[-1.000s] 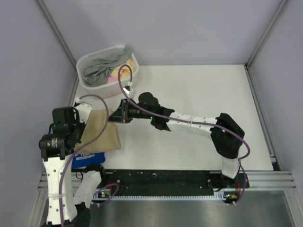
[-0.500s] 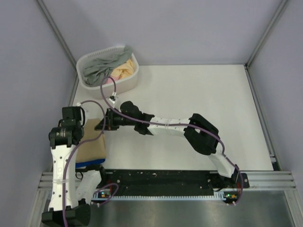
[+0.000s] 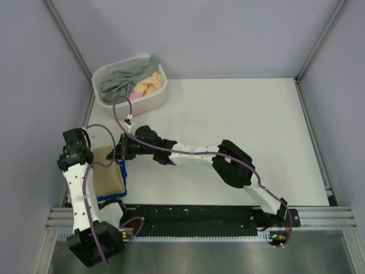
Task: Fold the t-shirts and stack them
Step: Put the neatly folded tshirt into the corner of the board with both arms
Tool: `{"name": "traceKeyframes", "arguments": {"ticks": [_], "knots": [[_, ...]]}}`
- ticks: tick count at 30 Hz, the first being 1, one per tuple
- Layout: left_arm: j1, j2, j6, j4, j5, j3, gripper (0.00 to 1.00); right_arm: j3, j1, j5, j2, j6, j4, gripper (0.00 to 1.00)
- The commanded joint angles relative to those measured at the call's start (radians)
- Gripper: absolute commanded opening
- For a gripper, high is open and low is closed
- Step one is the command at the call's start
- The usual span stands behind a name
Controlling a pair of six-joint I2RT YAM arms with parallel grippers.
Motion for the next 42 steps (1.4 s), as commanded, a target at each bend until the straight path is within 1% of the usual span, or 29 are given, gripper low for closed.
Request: {"name": "traceKeyframes", "arguments": {"ticks": [1, 4, 7, 14, 15, 16, 17, 19, 20, 21, 22, 23, 27, 31, 32, 34, 35, 36, 37, 38, 40, 42], "knots": [[0.028, 0.077, 0.054, 0.161, 0.021, -0.01, 0.0, 0.116, -0.015, 0.053, 0.09, -0.028, -0.037, 0.0], [0.035, 0.143, 0.046, 0.217, 0.023, -0.018, 0.0, 0.182, -0.021, 0.063, 0.15, -0.022, -0.066, 0.0], [0.045, 0.215, 0.046, 0.25, 0.037, -0.026, 0.0, 0.213, -0.03, 0.089, 0.19, -0.017, -0.083, 0.0], [0.074, 0.393, 0.017, 0.342, 0.043, -0.023, 0.0, 0.297, -0.044, 0.181, 0.245, -0.115, -0.097, 0.0], [0.08, 0.418, 0.013, 0.355, 0.038, -0.017, 0.1, 0.305, -0.043, 0.192, 0.251, -0.118, -0.093, 0.0], [0.086, 0.442, 0.011, 0.367, 0.04, -0.009, 0.21, 0.306, -0.044, 0.207, 0.261, -0.119, -0.091, 0.03], [0.091, 0.467, 0.01, 0.388, 0.035, 0.0, 0.32, 0.303, -0.047, 0.218, 0.265, -0.112, -0.096, 0.1], [0.094, 0.511, 0.007, 0.433, 0.015, 0.026, 0.49, 0.297, -0.058, 0.243, 0.27, -0.096, -0.122, 0.21], [0.095, 0.534, 0.003, 0.453, 0.008, 0.046, 0.57, 0.294, -0.066, 0.255, 0.271, -0.079, -0.143, 0.26], [0.095, 0.554, 0.0, 0.462, 0.005, 0.068, 0.6, 0.293, -0.073, 0.261, 0.271, -0.068, -0.149, 0.33], [0.097, 0.574, -0.009, 0.465, 0.003, 0.097, 0.62, 0.294, -0.083, 0.261, 0.27, -0.072, -0.143, 0.37], [0.098, 0.589, -0.021, 0.465, 0.0, 0.127, 0.63, 0.302, -0.09, 0.257, 0.268, -0.083, -0.146, 0.39], [0.097, 0.608, -0.061, 0.442, 0.017, 0.201, 0.63, 0.316, -0.106, 0.267, 0.215, -0.18, -0.169, 0.47], [0.097, 0.559, -0.082, 0.392, 0.113, 0.201, 0.6, 0.27, -0.112, 0.257, 0.137, -0.293, -0.18, 0.51], [0.097, 0.542, -0.085, 0.37, 0.145, 0.191, 0.58, 0.248, -0.113, 0.243, 0.109, -0.319, -0.174, 0.52], [0.097, 0.509, -0.082, 0.346, 0.208, 0.169, 0.44, 0.189, -0.112, 0.221, 0.058, -0.377, -0.159, 0.52], [0.097, 0.492, -0.076, 0.34, 0.236, 0.154, 0.35, 0.162, -0.112, 0.206, 0.029, -0.396, -0.143, 0.47], [0.097, 0.481, -0.069, 0.34, 0.264, 0.137, 0.28, 0.13, -0.112, 0.185, 0.011, -0.405, -0.12, 0.32], [0.095, 0.473, -0.064, 0.34, 0.285, 0.123, 0.25, 0.106, -0.11, 0.166, -0.006, -0.402, -0.096, 0.23], [0.097, 0.475, -0.056, 0.34, 0.303, 0.108, 0.25, 0.086, -0.106, 0.148, -0.008, -0.386, -0.067, 0.16], [0.101, 0.5, -0.055, 0.364, 0.296, 0.085, 0.23, 0.102, -0.09, 0.108, 0.023, -0.353, -0.054, 0.08], [0.124, 0.543, -0.066, 0.398, 0.262, 0.076, 0.21, 0.153, -0.064, 0.039, 0.092, -0.317, -0.06, 0.03]]}}
